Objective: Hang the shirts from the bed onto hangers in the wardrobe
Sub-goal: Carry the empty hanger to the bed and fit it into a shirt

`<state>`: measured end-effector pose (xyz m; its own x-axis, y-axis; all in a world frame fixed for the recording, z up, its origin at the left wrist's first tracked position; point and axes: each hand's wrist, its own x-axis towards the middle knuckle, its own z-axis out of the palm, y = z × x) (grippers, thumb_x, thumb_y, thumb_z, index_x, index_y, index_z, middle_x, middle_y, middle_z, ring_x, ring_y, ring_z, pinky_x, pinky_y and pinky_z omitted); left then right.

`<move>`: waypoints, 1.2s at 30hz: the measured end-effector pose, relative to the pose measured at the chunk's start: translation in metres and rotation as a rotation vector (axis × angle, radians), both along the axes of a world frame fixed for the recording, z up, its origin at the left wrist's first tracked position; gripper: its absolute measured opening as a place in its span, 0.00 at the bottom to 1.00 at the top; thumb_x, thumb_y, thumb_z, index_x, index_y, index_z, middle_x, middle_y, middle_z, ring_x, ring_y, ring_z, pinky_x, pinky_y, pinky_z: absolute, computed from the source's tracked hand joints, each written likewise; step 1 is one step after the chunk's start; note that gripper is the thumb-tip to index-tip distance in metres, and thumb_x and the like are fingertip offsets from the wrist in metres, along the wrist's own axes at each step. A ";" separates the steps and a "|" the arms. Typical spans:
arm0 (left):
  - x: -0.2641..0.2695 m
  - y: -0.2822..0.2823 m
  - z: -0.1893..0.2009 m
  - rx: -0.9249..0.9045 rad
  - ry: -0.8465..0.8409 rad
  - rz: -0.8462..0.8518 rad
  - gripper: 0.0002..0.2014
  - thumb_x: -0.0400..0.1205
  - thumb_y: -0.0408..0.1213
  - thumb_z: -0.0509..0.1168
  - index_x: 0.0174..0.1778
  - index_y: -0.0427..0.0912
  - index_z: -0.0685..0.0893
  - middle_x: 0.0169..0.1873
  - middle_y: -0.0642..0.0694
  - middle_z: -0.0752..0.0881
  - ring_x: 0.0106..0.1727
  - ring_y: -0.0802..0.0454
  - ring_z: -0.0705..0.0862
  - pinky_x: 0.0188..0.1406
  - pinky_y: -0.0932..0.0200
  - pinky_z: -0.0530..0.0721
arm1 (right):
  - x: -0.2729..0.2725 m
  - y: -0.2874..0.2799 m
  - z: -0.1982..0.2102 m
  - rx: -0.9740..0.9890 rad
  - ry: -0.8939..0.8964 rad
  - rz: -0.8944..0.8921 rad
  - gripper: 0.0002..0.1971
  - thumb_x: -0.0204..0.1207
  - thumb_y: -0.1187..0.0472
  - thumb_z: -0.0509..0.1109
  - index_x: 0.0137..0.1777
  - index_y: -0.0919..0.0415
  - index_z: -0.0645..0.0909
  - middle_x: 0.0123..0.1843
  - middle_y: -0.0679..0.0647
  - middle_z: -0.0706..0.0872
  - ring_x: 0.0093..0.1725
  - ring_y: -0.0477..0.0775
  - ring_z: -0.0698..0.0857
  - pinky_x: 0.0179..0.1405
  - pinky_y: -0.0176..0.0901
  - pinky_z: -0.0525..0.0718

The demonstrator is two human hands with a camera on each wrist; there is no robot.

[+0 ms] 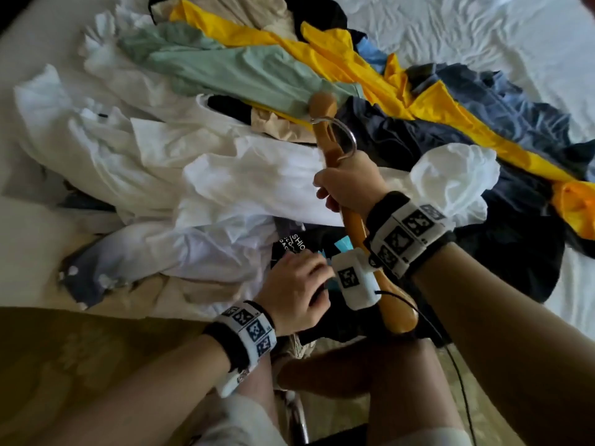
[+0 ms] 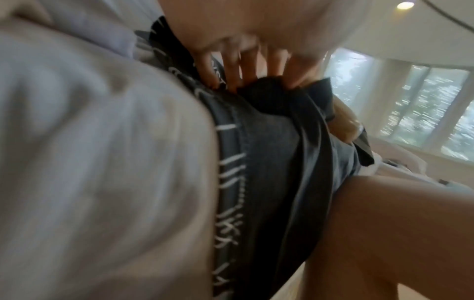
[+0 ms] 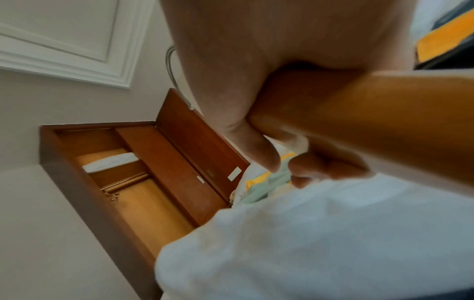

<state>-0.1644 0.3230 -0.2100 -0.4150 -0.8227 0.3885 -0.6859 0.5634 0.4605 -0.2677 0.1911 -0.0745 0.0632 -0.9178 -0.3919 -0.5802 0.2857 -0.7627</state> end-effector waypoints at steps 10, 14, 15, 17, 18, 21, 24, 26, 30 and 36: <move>0.011 -0.027 0.055 0.217 -0.025 0.436 0.18 0.87 0.47 0.59 0.43 0.39 0.86 0.35 0.42 0.87 0.41 0.41 0.84 0.46 0.48 0.81 | -0.078 0.067 0.060 -0.231 0.241 0.120 0.20 0.63 0.57 0.77 0.55 0.63 0.84 0.41 0.62 0.88 0.40 0.65 0.88 0.44 0.62 0.90; -0.011 -0.028 0.114 0.223 0.363 0.382 0.14 0.88 0.42 0.62 0.47 0.35 0.86 0.34 0.40 0.87 0.38 0.41 0.85 0.37 0.53 0.78 | -0.085 0.107 0.063 -0.323 0.207 0.180 0.14 0.67 0.55 0.81 0.47 0.61 0.85 0.40 0.57 0.89 0.42 0.60 0.89 0.46 0.54 0.89; -0.017 -0.030 0.131 0.219 0.444 0.371 0.14 0.88 0.41 0.62 0.49 0.34 0.86 0.37 0.39 0.88 0.41 0.41 0.85 0.39 0.52 0.78 | -0.084 0.115 0.065 -0.359 0.204 0.195 0.11 0.67 0.55 0.82 0.44 0.58 0.85 0.38 0.52 0.88 0.41 0.55 0.88 0.44 0.46 0.87; -0.025 -0.031 0.166 0.233 0.554 0.358 0.16 0.89 0.42 0.61 0.52 0.31 0.85 0.39 0.36 0.86 0.42 0.47 0.85 0.44 0.49 0.79 | -0.080 0.126 0.068 -0.419 0.217 0.193 0.13 0.67 0.54 0.83 0.38 0.52 0.79 0.35 0.45 0.82 0.35 0.44 0.81 0.32 0.33 0.77; -0.029 -0.030 0.183 0.236 0.607 0.344 0.16 0.89 0.41 0.61 0.51 0.31 0.84 0.36 0.37 0.84 0.39 0.53 0.83 0.42 0.50 0.77 | -0.079 0.129 0.070 -0.441 0.218 0.165 0.16 0.66 0.53 0.84 0.39 0.51 0.77 0.36 0.44 0.81 0.35 0.43 0.79 0.31 0.35 0.73; -0.032 -0.025 0.224 0.193 0.664 0.332 0.15 0.89 0.41 0.61 0.56 0.32 0.86 0.41 0.41 0.88 0.40 0.61 0.83 0.44 0.60 0.77 | -0.082 0.131 0.082 -0.530 0.126 0.048 0.15 0.68 0.55 0.81 0.46 0.56 0.79 0.42 0.51 0.85 0.45 0.55 0.84 0.39 0.42 0.73; -0.026 -0.026 0.257 0.126 0.650 0.349 0.18 0.88 0.43 0.62 0.59 0.29 0.85 0.51 0.32 0.88 0.55 0.41 0.85 0.47 0.60 0.77 | -0.093 0.126 0.104 -0.594 0.073 -0.045 0.09 0.69 0.59 0.78 0.45 0.59 0.81 0.41 0.53 0.85 0.44 0.57 0.83 0.37 0.42 0.72; -0.024 -0.028 0.273 0.133 0.673 0.324 0.17 0.87 0.44 0.63 0.56 0.32 0.86 0.47 0.33 0.88 0.51 0.39 0.86 0.44 0.59 0.78 | -0.100 0.122 0.123 -0.629 0.027 -0.063 0.08 0.68 0.60 0.78 0.41 0.57 0.81 0.36 0.49 0.82 0.40 0.54 0.82 0.36 0.45 0.75; -0.030 -0.017 0.283 0.404 0.864 0.192 0.10 0.89 0.43 0.60 0.48 0.39 0.79 0.31 0.37 0.77 0.22 0.45 0.77 0.17 0.61 0.71 | -0.118 0.115 0.156 -0.644 -0.095 -0.036 0.06 0.66 0.62 0.77 0.38 0.57 0.81 0.30 0.48 0.80 0.32 0.50 0.80 0.35 0.52 0.79; -0.063 -0.001 0.238 0.926 1.103 0.083 0.03 0.77 0.33 0.64 0.44 0.40 0.82 0.32 0.46 0.81 0.34 0.53 0.80 0.38 0.59 0.75 | -0.126 0.124 0.150 -0.686 -0.004 0.111 0.09 0.62 0.56 0.75 0.41 0.56 0.83 0.41 0.52 0.88 0.46 0.59 0.87 0.43 0.52 0.83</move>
<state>-0.2271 0.3218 0.0276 -0.2006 -0.9584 -0.2031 0.2394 -0.2490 0.9385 -0.3942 0.3154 0.0759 0.1713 -0.9462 0.2746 -0.5750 -0.3224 -0.7520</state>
